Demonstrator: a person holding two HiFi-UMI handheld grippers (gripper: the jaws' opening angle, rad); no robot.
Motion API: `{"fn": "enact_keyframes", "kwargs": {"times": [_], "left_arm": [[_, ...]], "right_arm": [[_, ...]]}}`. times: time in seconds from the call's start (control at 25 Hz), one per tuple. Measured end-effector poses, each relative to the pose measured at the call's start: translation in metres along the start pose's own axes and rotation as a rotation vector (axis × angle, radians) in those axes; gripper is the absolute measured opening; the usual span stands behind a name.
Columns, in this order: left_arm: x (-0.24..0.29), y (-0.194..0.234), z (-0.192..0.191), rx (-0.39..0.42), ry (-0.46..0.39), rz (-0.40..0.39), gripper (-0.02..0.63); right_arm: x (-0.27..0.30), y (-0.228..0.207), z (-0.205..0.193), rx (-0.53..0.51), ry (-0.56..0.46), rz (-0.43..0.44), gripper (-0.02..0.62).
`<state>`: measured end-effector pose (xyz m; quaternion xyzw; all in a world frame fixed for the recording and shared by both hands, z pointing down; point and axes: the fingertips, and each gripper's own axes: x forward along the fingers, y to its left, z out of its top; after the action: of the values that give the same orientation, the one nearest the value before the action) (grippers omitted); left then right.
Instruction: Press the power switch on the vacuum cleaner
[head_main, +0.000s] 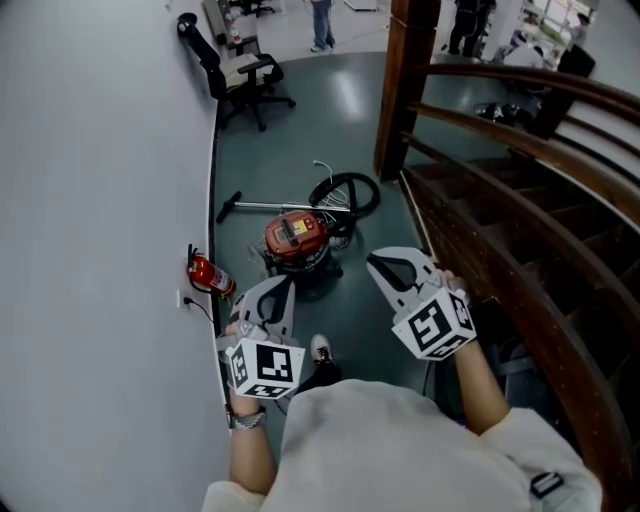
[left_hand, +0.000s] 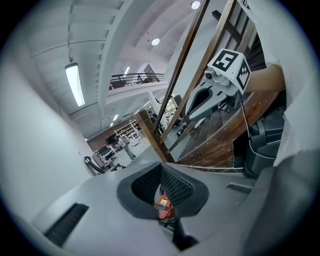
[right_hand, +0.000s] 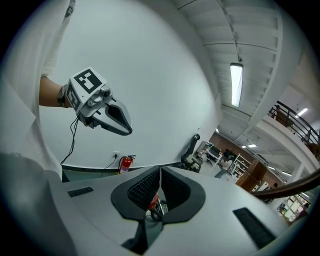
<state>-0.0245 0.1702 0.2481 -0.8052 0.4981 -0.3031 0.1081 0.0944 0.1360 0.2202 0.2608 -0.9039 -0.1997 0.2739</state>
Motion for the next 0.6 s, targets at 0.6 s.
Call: {"fn": "enact_keyframes", "kwargs": {"times": [0.6], "left_arm": [[0.038, 0.065, -0.03, -0.009, -0.011, -0.052, -0.002]], "right_arm": [[0.079, -0.022, 0.015, 0.028, 0.045, -0.003, 0.031]]}}
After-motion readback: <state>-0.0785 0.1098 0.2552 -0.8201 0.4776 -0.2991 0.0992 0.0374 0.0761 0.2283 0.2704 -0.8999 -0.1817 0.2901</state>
